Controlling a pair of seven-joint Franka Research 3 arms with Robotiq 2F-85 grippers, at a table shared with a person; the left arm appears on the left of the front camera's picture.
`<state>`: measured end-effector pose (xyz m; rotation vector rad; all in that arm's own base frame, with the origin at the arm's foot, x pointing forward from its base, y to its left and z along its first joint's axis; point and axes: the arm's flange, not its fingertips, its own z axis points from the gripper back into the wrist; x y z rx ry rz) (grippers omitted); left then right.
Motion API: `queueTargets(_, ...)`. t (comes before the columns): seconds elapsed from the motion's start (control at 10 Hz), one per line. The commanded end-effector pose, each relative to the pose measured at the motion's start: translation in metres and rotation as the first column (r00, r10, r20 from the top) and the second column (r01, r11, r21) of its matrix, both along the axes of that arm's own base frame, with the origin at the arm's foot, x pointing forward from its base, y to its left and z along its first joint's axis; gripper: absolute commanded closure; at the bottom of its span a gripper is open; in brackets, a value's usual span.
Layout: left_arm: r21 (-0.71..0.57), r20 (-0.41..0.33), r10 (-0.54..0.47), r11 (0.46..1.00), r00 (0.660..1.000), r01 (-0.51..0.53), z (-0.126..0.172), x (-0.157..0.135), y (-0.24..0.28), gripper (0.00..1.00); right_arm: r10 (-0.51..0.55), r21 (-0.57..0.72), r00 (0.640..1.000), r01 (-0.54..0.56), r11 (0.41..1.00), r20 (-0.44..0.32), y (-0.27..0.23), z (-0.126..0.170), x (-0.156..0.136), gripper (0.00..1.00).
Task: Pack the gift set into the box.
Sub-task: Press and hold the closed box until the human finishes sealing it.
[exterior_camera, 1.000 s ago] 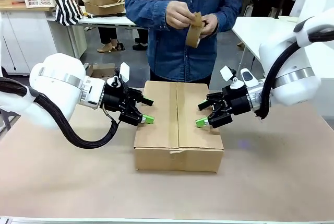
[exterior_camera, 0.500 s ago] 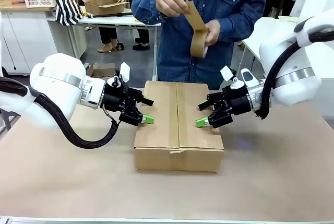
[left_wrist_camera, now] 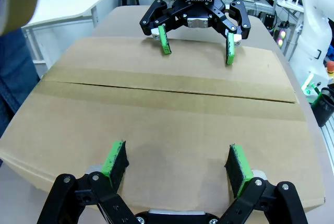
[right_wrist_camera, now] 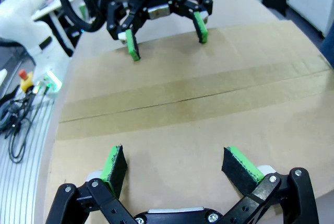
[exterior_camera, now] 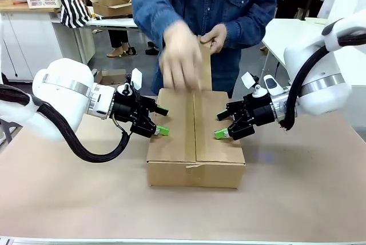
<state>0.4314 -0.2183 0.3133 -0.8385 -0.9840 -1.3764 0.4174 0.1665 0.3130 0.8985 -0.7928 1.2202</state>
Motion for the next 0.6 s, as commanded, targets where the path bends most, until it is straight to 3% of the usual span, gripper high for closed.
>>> queueTargets(0.0, 0.001, 0.002, 0.001, 1.0, 1.0, -0.001, -0.0005, -0.0004, 0.0005, 0.0, -0.004, -0.013, 1.0, 0.004, 1.0, -0.003, -0.002, -0.0024, -0.0047, 0.0)
queueTargets(0.5, 0.001, 0.002, 0.001, 1.0, 1.0, -0.001, -0.0005, -0.0004, 0.0005, 0.0, -0.004, -0.013, 1.0, 0.004, 1.0, -0.003, -0.002, -0.0024, -0.0047, 0.0)
